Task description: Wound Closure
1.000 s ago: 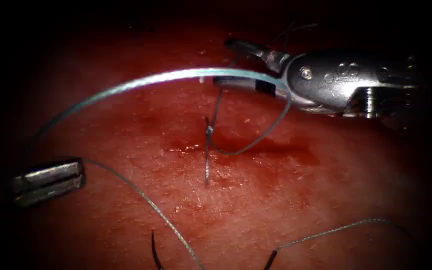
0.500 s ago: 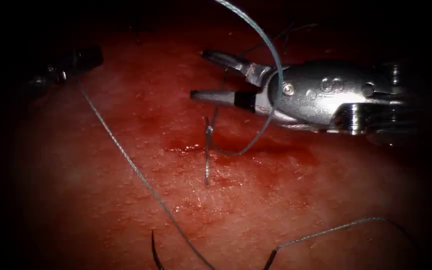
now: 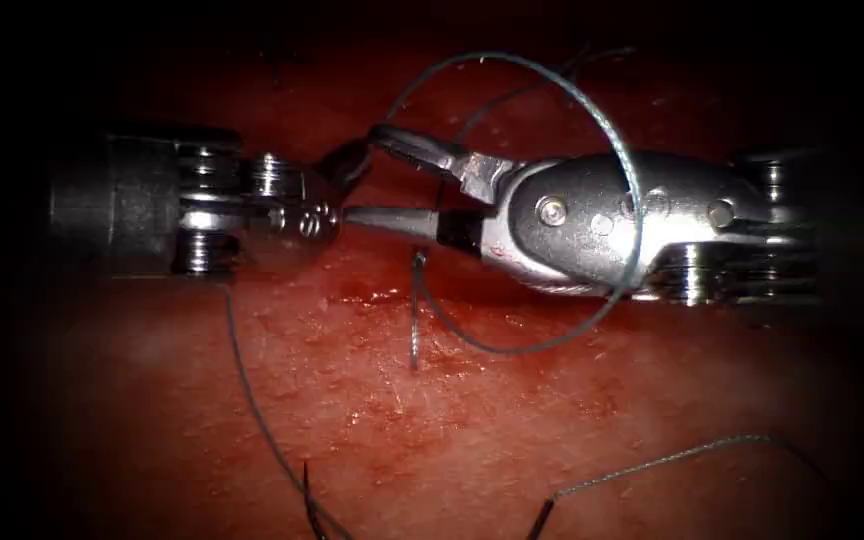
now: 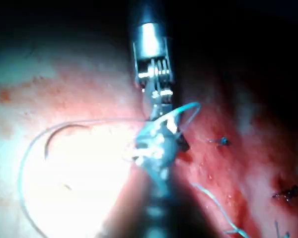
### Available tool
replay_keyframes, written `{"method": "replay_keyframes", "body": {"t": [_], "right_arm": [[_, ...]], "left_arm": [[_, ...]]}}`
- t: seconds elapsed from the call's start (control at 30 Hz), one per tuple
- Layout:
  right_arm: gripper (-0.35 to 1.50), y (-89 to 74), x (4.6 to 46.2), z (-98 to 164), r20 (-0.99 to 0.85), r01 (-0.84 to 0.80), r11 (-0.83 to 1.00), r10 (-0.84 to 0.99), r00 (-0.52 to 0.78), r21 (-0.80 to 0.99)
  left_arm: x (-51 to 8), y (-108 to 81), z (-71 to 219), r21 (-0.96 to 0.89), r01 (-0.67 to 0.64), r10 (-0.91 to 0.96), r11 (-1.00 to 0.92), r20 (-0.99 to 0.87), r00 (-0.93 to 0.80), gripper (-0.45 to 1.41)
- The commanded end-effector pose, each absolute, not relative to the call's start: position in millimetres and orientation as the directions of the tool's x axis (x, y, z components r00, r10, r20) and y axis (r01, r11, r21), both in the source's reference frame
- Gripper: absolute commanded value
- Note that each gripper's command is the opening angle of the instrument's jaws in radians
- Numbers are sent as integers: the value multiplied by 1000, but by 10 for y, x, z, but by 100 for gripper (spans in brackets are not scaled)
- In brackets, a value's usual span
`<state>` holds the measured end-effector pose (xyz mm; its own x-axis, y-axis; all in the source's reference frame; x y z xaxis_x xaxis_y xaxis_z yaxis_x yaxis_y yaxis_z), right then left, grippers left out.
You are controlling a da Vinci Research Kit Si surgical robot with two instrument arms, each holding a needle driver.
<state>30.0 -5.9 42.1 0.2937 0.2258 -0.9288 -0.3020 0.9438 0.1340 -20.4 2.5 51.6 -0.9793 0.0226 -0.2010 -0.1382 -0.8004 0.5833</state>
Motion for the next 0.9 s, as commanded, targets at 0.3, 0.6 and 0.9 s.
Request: {"method": "replay_keyframes", "body": {"t": [0.3,0.6,0.9], "right_arm": [[-35,-48,305,421,-940,-332,934,226,255,135],[-35,-37,301,422,-906,-455,886,260,334,87],[-1,-46,288,460,-788,-619,747,523,325,241]], "left_arm": [[-227,9,528,607,-79,-59,-790,-204,-977,-45],[-223,-22,505,573,-79,-123,-815,-306,-944,-45],[-221,-37,480,294,-222,7,-930,-589,-808,-45]]}}
